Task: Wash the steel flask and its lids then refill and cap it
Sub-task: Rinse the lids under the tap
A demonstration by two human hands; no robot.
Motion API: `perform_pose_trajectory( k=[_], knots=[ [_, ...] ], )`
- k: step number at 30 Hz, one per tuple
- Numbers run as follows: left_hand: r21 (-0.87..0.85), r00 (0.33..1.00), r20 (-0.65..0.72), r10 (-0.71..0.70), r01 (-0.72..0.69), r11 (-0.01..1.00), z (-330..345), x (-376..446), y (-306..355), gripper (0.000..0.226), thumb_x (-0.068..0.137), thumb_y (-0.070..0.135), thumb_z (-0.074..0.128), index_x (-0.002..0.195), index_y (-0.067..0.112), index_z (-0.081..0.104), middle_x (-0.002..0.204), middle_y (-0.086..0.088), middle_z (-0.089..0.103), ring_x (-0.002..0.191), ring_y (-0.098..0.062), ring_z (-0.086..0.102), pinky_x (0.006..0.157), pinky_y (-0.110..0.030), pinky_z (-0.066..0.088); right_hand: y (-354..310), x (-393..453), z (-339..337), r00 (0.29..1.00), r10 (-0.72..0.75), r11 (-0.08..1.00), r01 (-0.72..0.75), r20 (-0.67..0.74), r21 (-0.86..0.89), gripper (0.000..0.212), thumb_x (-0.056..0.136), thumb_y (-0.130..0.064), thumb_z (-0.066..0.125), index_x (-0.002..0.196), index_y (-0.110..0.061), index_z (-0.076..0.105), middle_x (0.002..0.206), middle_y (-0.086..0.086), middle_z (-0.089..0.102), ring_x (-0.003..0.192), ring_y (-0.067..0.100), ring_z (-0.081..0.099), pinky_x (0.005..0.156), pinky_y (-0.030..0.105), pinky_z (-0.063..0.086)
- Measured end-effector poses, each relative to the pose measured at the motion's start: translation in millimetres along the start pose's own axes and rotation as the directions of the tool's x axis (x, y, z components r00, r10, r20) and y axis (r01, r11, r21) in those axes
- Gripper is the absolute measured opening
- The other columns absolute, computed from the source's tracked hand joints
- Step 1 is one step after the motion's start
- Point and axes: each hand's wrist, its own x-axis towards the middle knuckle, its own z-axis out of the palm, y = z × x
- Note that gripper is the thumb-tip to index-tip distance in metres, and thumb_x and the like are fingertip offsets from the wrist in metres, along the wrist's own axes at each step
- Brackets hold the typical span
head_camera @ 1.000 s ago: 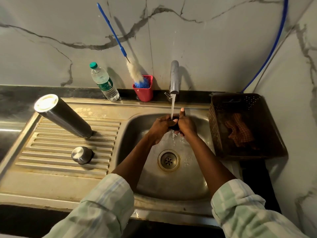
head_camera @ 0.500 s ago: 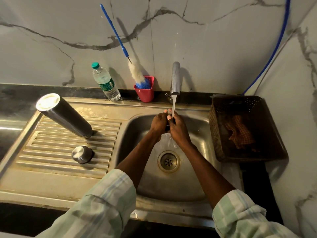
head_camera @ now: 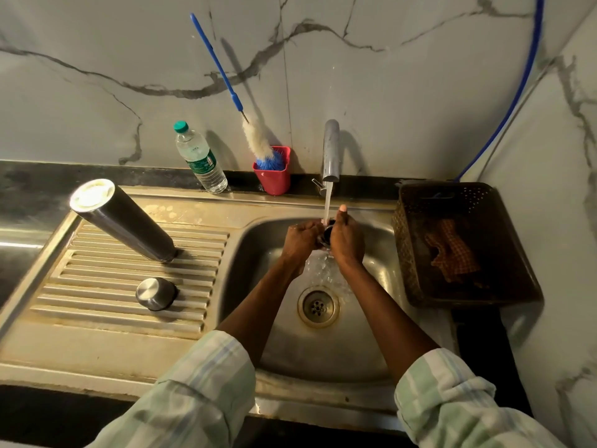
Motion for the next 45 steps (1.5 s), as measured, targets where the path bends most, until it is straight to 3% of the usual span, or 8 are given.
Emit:
perform_pose_trajectory(
  k=[4, 10, 15, 19, 23, 36, 42, 45],
  knots=[
    [0.028, 0.997, -0.068, -0.047, 0.049, 0.998, -1, 6, 4, 0.024, 0.102, 0.014, 0.051, 0.096, 0.001, 0.071, 0.089, -0.009, 0.071, 0.078, -0.018, 0.069, 0.066, -0.025, 0.058, 3, -10, 9, 0.984, -0.021, 0.993, 0.001, 0.175, 0.116, 0.041, 0.100, -0.052, 0.039, 0.124, -0.021, 0.051, 0.105, 0.003, 0.065, 0.094, 0.022, 0.066, 0.081, 0.040, 0.057],
    [0.031, 0.975, -0.177, -0.132, 0.140, 0.990, -5, 14, 10, 0.022, 0.100, 0.021, 0.056, 0.088, 0.009, 0.069, 0.082, -0.008, 0.068, 0.072, -0.017, 0.063, 0.063, -0.027, 0.053, 10, -17, 12, 0.954, -0.084, 0.959, -0.001, 0.289, 0.282, 0.056, 0.101, -0.023, 0.051, 0.152, -0.030, 0.026, 0.146, 0.009, 0.044, 0.114, 0.023, 0.060, 0.056, 0.021, 0.053],
    [0.067, 0.969, -0.207, -0.136, 0.153, 0.986, -5, 19, 9, 0.019, 0.099, 0.024, 0.058, 0.096, 0.009, 0.069, 0.091, -0.009, 0.073, 0.080, -0.020, 0.071, 0.072, -0.032, 0.060, 10, -15, 8, 0.930, 0.023, 0.941, -0.145, 0.368, 0.307, 0.060, 0.096, -0.004, 0.055, 0.149, -0.023, 0.034, 0.142, 0.014, 0.049, 0.112, 0.038, 0.062, 0.049, 0.026, 0.058],
    [0.052, 0.979, -0.133, -0.156, 0.164, 0.985, -4, 17, 7, 0.025, 0.103, 0.023, 0.050, 0.103, 0.007, 0.069, 0.099, -0.013, 0.072, 0.085, -0.021, 0.069, 0.074, -0.030, 0.057, 15, -7, -1, 0.950, -0.025, 0.999, 0.011, 0.313, 0.045, 0.056, 0.094, -0.010, 0.060, 0.145, -0.024, 0.042, 0.123, 0.011, 0.064, 0.076, 0.021, 0.068, 0.046, 0.018, 0.049],
    [-0.160, 0.990, -0.053, -0.133, 0.123, 0.979, 1, 10, 9, 0.035, 0.105, 0.032, 0.044, 0.100, 0.009, 0.070, 0.097, -0.009, 0.075, 0.099, -0.024, 0.069, 0.088, -0.034, 0.054, 16, -10, 6, 0.970, -0.124, 0.987, 0.142, 0.209, -0.074, 0.037, 0.094, -0.041, 0.060, 0.124, -0.020, 0.063, 0.109, 0.004, 0.071, 0.097, 0.022, 0.066, 0.083, 0.038, 0.056],
    [-0.086, 0.993, -0.075, -0.091, 0.084, 0.993, -17, 15, 9, 0.021, 0.097, -0.001, 0.054, 0.096, 0.008, 0.073, 0.093, -0.010, 0.076, 0.093, -0.027, 0.073, 0.077, -0.032, 0.060, 10, -1, -4, 0.938, -0.076, 0.979, 0.005, 0.339, 0.205, 0.043, 0.090, -0.009, 0.064, 0.131, -0.018, 0.055, 0.123, 0.003, 0.062, 0.110, 0.020, 0.061, 0.094, 0.034, 0.053],
    [-0.077, 0.999, -0.033, -0.035, 0.032, 0.996, -10, 33, 29, 0.032, 0.103, 0.004, 0.042, 0.130, 0.011, 0.058, 0.130, -0.007, 0.062, 0.121, -0.021, 0.059, 0.106, -0.037, 0.047, 11, -1, -3, 0.947, -0.047, 0.993, 0.009, 0.319, 0.118, 0.029, 0.087, -0.008, 0.067, 0.112, -0.021, 0.060, 0.107, 0.000, 0.066, 0.100, 0.022, 0.064, 0.088, 0.039, 0.056],
    [-0.035, 0.999, 0.045, 0.017, -0.015, 0.999, -5, 38, 49, 0.028, 0.106, 0.009, 0.039, 0.107, 0.027, 0.061, 0.114, 0.002, 0.063, 0.113, -0.014, 0.057, 0.102, -0.032, 0.045, 12, -3, -1, 0.945, -0.035, 0.988, -0.016, 0.325, 0.153, 0.020, 0.091, -0.010, 0.065, 0.108, -0.017, 0.059, 0.105, 0.004, 0.064, 0.100, 0.026, 0.065, 0.082, 0.036, 0.054]
  ],
)
